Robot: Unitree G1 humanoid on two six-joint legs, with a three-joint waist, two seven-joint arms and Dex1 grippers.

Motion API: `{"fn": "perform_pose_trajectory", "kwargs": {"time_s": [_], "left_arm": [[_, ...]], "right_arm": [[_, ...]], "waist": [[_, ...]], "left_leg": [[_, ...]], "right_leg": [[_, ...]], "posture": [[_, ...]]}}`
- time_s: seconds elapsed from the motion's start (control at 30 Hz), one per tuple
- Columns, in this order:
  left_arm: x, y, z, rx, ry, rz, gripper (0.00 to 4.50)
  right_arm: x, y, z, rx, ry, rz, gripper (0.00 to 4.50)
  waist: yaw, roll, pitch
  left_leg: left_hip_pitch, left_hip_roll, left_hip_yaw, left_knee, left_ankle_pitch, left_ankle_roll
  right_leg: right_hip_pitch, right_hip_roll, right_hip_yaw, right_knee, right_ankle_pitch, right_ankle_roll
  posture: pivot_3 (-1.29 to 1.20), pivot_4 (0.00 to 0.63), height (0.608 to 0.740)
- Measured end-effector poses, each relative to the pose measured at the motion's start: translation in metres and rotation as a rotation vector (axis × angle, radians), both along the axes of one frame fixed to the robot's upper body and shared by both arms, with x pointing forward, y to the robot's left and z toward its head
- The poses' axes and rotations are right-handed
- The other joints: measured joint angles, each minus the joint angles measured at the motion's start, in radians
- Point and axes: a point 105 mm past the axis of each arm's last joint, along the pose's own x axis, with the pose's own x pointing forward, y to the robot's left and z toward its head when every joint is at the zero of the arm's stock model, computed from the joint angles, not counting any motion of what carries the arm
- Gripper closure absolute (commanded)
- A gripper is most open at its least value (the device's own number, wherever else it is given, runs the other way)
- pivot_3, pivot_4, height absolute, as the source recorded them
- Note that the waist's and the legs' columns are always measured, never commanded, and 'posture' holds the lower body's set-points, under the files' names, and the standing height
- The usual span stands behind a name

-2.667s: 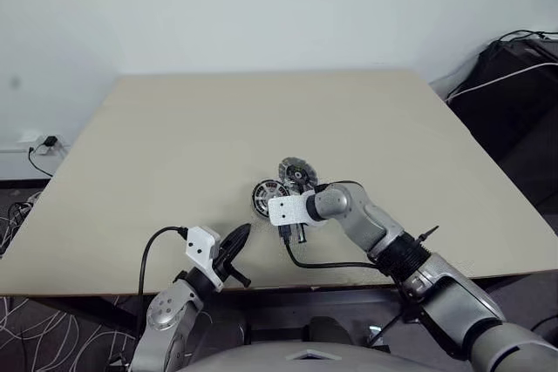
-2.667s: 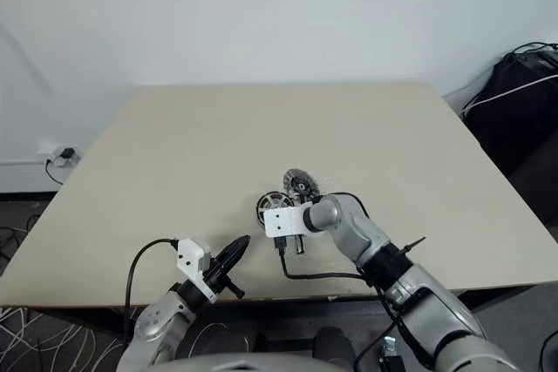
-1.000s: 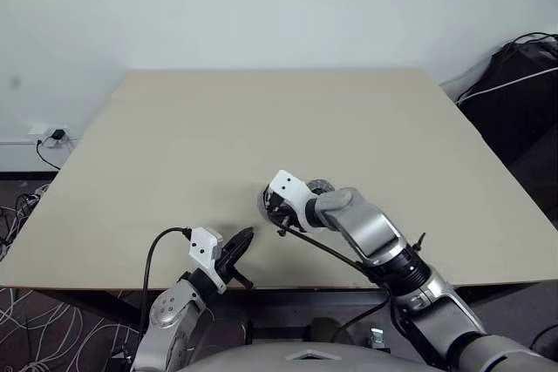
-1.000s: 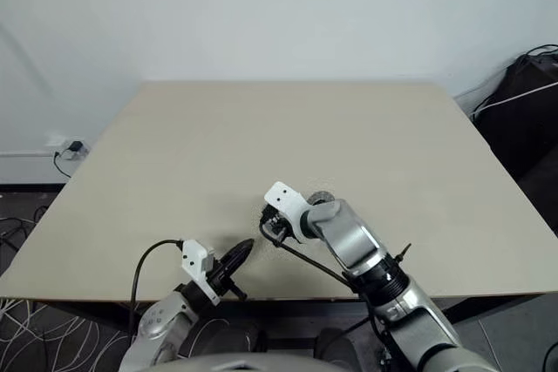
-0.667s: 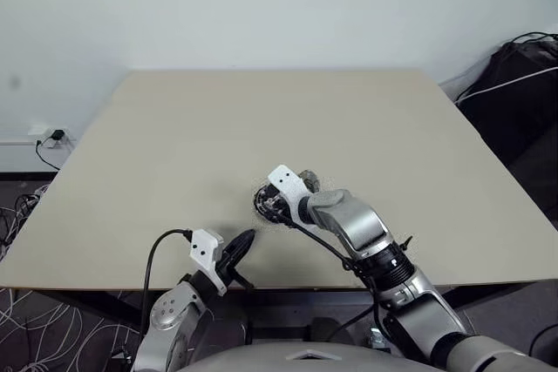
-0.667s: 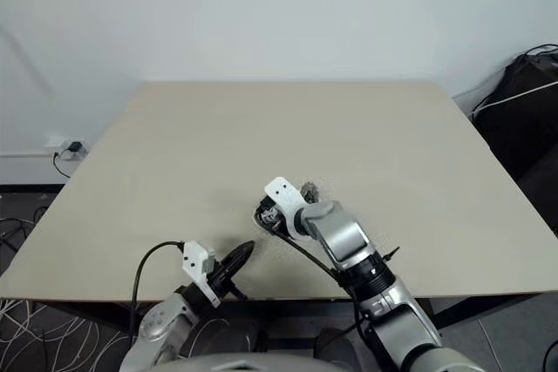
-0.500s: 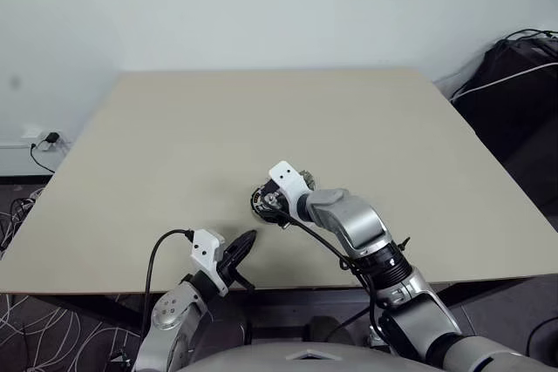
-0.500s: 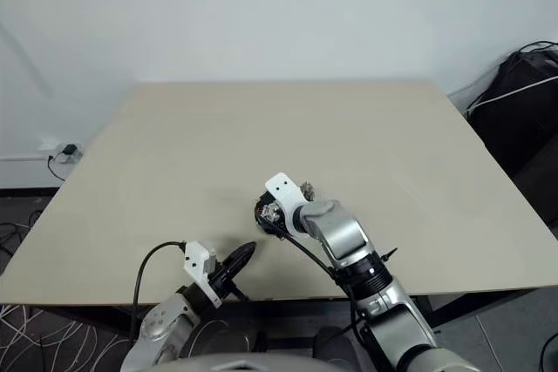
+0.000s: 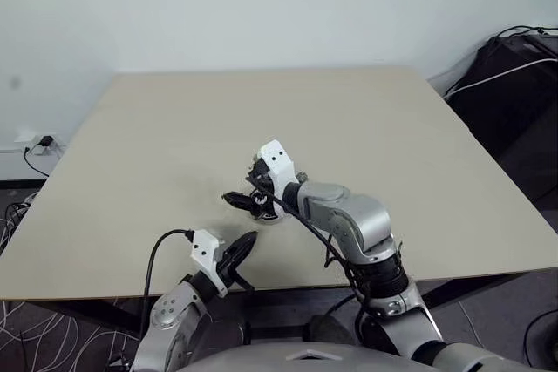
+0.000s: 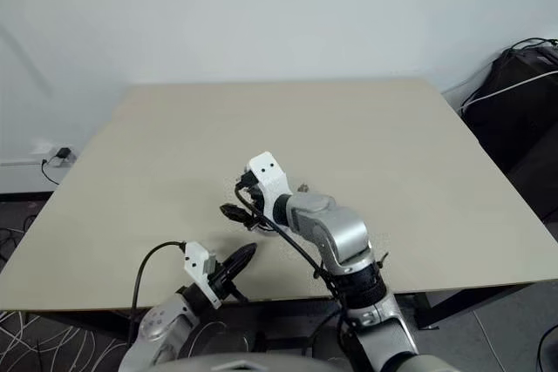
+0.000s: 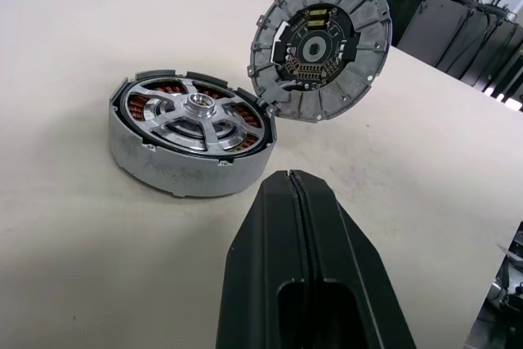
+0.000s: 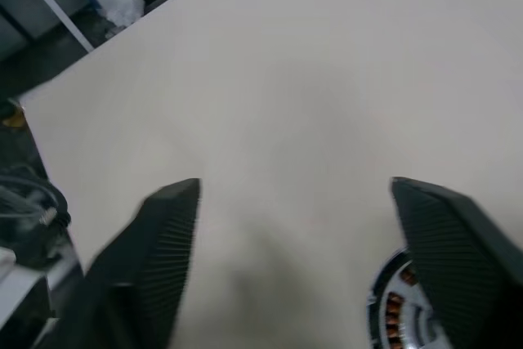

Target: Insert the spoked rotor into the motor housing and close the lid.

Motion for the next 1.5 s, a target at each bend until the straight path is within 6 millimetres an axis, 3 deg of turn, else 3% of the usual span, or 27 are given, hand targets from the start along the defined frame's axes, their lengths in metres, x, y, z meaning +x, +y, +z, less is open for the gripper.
{"fn": "perform_pose_trajectory", "kwargs": {"time_s": [0.17,0.3,0.47,0.77,1.03,1.33,1.5], "left_arm": [[0.004,0.003,0.000,0.026,-0.005,0.028,4.50],[0.021,0.016,-0.003,0.100,0.024,0.136,4.50],[0.045,0.032,0.009,0.150,0.018,0.226,4.50],[0.083,0.006,0.044,0.162,-0.070,-0.106,4.50],[0.115,-0.004,0.032,0.249,0.022,-0.229,4.50],[0.123,-0.026,0.021,0.336,0.066,-0.343,4.50],[0.128,-0.044,0.032,0.327,0.014,-0.375,4.50]], "right_arm": [[0.007,-0.013,0.000,-0.150,-0.256,-0.037,3.32],[0.001,-0.019,-0.006,-0.143,-0.295,-0.058,4.47],[-0.005,-0.039,-0.010,-0.144,-0.336,-0.105,4.47],[-0.033,-0.065,-0.022,-0.097,-0.308,-0.117,4.47],[-0.035,-0.075,-0.020,-0.072,-0.302,-0.208,4.47],[-0.034,-0.080,-0.022,-0.081,-0.300,-0.261,4.47],[-0.035,-0.081,-0.024,-0.083,-0.292,-0.270,4.47]], "waist": [[0.001,0.000,0.000],[0.006,0.000,-0.001],[0.013,0.000,-0.001],[0.013,-0.001,-0.001],[0.012,-0.003,0.000],[0.013,-0.004,0.001],[0.013,-0.006,0.002]], "left_leg": [[0.000,0.000,-0.001,-0.001,0.000,0.000],[0.000,0.000,-0.001,0.000,0.000,0.000],[0.000,0.000,-0.001,0.002,0.000,0.000],[0.001,0.000,-0.001,0.003,0.000,0.000],[0.002,0.000,-0.001,0.003,0.001,0.000],[0.002,0.000,-0.001,0.004,0.002,0.002],[0.002,0.000,-0.001,0.003,0.002,0.002]], "right_leg": [[0.000,0.000,0.000,0.000,0.000,0.000],[0.000,0.001,0.000,0.000,0.001,0.003],[0.002,0.001,-0.001,0.000,0.003,0.006],[0.003,0.002,-0.001,0.000,0.003,0.006],[0.004,0.003,0.000,0.000,0.004,0.008],[0.004,0.002,0.000,0.000,0.005,0.009],[0.004,0.002,0.000,-0.001,0.005,0.010]], "posture": [[0.00,0.000,0.740],[0.00,0.000,0.740],[0.00,0.000,0.740],[0.00,0.000,0.740],[0.00,0.000,0.740],[0.00,0.000,0.740],[0.00,0.000,0.740]]}}
